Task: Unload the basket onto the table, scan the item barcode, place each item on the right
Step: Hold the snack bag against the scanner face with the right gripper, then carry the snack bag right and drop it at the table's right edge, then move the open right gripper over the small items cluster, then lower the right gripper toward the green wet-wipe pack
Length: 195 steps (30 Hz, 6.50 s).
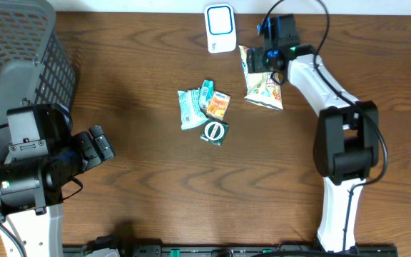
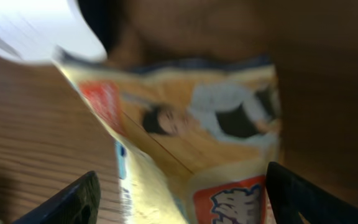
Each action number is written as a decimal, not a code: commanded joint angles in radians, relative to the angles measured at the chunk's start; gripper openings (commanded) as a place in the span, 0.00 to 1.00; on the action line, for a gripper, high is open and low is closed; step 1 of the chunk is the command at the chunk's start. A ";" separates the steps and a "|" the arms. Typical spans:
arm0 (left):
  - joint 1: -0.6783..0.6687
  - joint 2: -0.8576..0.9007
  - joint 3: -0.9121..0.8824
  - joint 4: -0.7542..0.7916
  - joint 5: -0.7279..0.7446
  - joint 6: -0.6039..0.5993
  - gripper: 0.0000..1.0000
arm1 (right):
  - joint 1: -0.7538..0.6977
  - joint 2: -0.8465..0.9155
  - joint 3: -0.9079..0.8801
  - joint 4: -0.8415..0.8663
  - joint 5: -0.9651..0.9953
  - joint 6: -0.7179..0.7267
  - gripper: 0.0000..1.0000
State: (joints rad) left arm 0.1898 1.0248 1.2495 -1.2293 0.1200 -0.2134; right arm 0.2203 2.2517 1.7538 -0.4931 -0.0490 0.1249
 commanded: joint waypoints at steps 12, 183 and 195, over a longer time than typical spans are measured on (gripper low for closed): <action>0.005 0.000 -0.003 -0.001 -0.016 -0.010 0.98 | -0.001 0.065 0.000 -0.056 0.000 0.011 0.01; 0.005 0.000 -0.003 -0.001 -0.017 -0.010 0.98 | 0.330 -0.169 -0.064 -0.489 -0.240 0.084 0.93; 0.005 0.000 -0.003 -0.001 -0.016 -0.010 0.98 | 0.330 -0.169 -0.064 -0.460 -0.240 0.084 0.94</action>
State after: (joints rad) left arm 0.1898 1.0248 1.2495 -1.2297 0.1200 -0.2134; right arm 0.5484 2.0930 1.6939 -0.9554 -0.2939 0.2016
